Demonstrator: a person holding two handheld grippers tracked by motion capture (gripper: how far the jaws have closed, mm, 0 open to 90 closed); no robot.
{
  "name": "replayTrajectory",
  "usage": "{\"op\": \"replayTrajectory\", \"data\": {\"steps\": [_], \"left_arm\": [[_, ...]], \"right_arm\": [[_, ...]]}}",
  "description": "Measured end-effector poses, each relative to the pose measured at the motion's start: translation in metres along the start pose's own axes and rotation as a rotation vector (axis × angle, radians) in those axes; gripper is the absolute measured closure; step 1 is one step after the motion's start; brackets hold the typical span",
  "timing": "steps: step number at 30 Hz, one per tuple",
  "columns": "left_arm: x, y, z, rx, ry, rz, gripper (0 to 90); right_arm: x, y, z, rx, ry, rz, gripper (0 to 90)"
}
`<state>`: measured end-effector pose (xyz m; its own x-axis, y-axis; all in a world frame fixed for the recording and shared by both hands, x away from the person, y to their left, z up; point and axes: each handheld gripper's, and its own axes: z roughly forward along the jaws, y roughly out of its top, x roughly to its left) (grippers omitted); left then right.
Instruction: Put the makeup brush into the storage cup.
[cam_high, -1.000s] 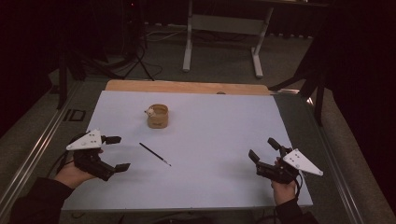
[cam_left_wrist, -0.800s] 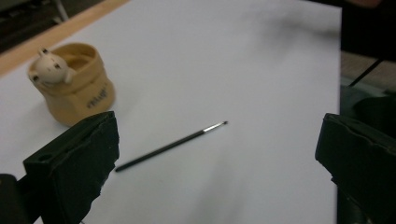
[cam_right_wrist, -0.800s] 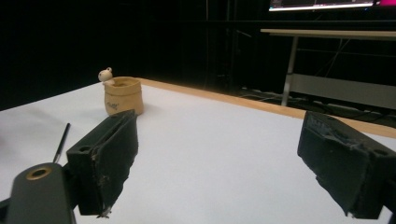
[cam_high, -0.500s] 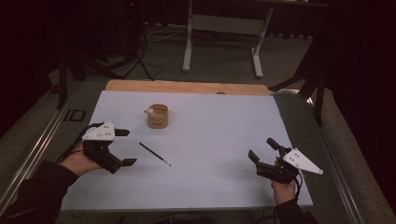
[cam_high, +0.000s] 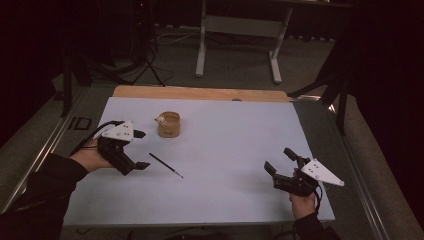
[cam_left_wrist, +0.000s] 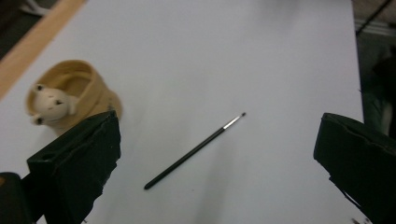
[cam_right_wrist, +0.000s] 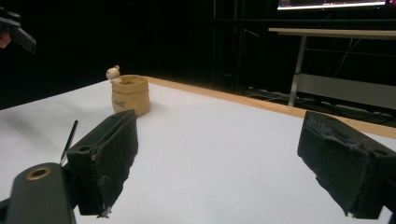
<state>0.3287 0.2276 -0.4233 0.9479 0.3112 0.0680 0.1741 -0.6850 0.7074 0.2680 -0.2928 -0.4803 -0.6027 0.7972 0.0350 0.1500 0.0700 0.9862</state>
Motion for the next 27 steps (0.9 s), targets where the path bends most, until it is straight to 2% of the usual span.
{"op": "replayTrajectory", "data": {"steps": [1, 7, 12, 13, 17, 18, 19, 23, 27], "left_arm": [[0.001, 0.001, 0.003, 0.014, -0.020, 0.007, 1.6], [0.005, 0.009, 0.021, 0.092, -0.072, 0.068, 5.3], [0.007, 0.012, 0.036, 0.154, -0.113, 0.098, 8.2], [0.007, 0.013, 0.039, 0.172, -0.105, 0.107, 9.5], [0.008, 0.015, 0.048, 0.204, -0.126, 0.140, 12.1], [0.008, 0.016, 0.049, 0.218, -0.118, 0.159, 13.7], [0.008, 0.016, 0.052, 0.228, -0.132, 0.165, 14.7], [0.007, 0.018, 0.061, 0.269, -0.129, 0.238, 16.5], [0.008, 0.018, 0.070, 0.307, -0.150, 0.281, 19.9]], "right_arm": [[0.000, 0.000, 0.000, 0.001, 0.004, 0.002, 12.3], [0.001, 0.000, 0.000, 0.002, 0.003, -0.003, 12.3], [0.001, 0.000, 0.000, 0.002, 0.003, -0.004, 12.3], [0.001, 0.000, 0.000, 0.003, 0.001, -0.007, 12.3], [0.001, 0.000, 0.000, 0.001, 0.003, -0.009, 12.3], [0.001, 0.000, 0.000, 0.002, 0.005, -0.004, 12.3], [0.001, 0.000, 0.000, 0.003, 0.004, -0.004, 12.3], [0.001, -0.001, 0.000, 0.006, 0.005, -0.005, 12.3], [0.001, -0.001, 0.001, 0.009, 0.006, -0.004, 12.3]]}}
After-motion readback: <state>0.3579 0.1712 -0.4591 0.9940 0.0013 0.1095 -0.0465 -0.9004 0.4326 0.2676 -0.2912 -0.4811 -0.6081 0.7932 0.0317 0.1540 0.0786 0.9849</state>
